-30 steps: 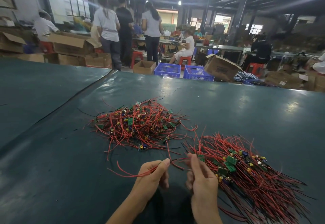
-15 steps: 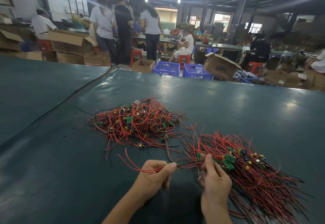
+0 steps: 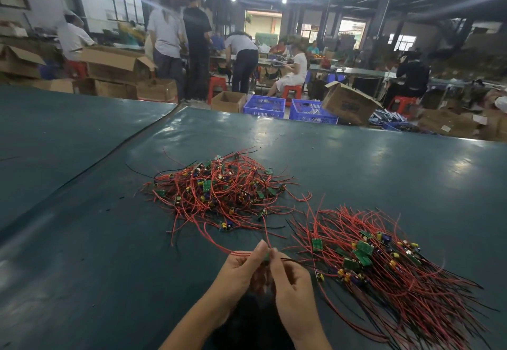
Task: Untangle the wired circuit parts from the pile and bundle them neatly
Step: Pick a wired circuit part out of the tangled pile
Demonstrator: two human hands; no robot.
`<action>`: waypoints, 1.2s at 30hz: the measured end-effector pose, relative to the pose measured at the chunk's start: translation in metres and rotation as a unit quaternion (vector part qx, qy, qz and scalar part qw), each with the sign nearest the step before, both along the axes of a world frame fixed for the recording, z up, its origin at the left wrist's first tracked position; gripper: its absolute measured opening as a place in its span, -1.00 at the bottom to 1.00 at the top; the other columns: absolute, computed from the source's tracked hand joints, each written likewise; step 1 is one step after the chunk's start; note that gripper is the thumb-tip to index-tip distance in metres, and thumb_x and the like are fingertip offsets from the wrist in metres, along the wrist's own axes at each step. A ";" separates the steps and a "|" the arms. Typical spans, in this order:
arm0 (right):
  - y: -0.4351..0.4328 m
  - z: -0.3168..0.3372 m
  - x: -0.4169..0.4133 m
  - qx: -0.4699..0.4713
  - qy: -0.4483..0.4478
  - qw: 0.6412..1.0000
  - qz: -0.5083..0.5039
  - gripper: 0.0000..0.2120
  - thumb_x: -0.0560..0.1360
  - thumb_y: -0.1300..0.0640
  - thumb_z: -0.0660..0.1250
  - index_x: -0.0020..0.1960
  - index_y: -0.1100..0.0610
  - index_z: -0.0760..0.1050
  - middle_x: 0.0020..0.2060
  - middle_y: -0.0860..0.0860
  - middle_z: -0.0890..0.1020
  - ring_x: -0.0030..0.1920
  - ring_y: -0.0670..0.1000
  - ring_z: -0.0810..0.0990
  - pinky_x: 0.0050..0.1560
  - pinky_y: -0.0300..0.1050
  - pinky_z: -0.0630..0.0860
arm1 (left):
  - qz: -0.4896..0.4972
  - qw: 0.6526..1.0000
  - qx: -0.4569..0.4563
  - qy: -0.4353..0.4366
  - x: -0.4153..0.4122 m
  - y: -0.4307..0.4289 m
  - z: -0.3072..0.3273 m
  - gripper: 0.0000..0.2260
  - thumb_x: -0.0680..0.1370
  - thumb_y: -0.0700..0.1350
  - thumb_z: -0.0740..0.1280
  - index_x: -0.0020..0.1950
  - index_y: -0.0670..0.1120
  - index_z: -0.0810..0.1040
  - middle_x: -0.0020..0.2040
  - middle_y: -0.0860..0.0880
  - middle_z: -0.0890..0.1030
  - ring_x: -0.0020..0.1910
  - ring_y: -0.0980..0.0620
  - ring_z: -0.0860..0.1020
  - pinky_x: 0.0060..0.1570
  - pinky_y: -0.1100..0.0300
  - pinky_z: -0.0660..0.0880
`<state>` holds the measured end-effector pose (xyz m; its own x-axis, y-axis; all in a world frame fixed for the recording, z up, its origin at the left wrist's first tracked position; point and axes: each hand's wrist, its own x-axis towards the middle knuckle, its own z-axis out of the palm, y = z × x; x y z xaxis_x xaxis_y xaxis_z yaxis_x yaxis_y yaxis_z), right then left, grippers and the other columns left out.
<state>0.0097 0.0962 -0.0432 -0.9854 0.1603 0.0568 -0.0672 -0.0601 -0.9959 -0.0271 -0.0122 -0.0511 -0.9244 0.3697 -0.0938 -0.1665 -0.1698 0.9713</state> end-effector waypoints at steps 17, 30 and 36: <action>0.028 -0.002 -0.008 -0.128 -0.088 0.971 -0.182 -0.56 0.42 -0.21 0.33 -0.29 0.19 0.58 -0.56 -0.05 0.47 -0.57 -0.13 0.36 -0.59 -0.28 0.27 | 0.065 0.996 -0.013 0.052 0.000 -0.002 0.011 -0.50 0.51 0.23 0.14 -0.42 -0.09 0.55 -0.44 -0.09 0.54 -0.45 0.02 0.51 -0.35 0.20 0.45; 0.053 -0.011 -0.015 -0.156 0.014 0.954 -0.254 -0.49 0.55 0.15 0.37 0.46 -0.03 0.36 -0.01 0.00 0.66 -0.54 -0.16 0.36 -0.58 -0.27 0.35 | 0.330 0.753 -0.530 0.205 -0.044 -0.077 -0.019 -0.61 0.55 0.05 0.33 0.37 0.04 0.46 0.56 -0.10 0.17 0.51 -0.11 0.12 0.41 -0.14 0.16; 0.053 -0.019 -0.018 -0.123 0.003 0.960 -0.250 -0.44 0.57 0.13 0.36 0.52 0.04 0.28 0.18 -0.08 0.59 -0.51 -0.19 0.42 -0.55 -0.31 0.37 | 0.280 0.743 -0.589 0.149 -0.053 -0.089 -0.029 -0.55 0.58 0.15 0.20 0.45 0.05 0.36 0.47 0.06 0.36 0.46 0.01 0.25 0.41 -0.03 0.12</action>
